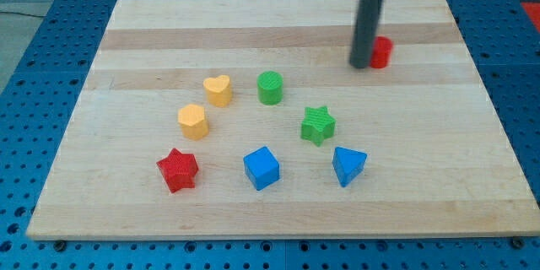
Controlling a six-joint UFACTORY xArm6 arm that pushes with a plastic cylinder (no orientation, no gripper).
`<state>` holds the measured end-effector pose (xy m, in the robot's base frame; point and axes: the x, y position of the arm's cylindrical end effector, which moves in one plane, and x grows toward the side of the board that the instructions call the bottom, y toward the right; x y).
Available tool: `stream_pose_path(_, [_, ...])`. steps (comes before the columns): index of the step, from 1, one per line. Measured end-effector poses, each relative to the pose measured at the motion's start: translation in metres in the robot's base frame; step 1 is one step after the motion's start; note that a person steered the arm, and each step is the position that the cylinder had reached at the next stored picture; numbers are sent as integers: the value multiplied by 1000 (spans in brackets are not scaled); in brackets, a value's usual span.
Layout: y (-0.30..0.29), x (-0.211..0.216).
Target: Move the red star below the red circle
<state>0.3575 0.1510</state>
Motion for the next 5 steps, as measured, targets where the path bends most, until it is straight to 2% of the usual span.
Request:
stream_pose_path(1, [40, 0])
stream_pose_path(2, [54, 13])
stream_pose_path(3, [86, 0])
stream_pose_path(4, [69, -68])
stream_pose_path(5, [79, -63])
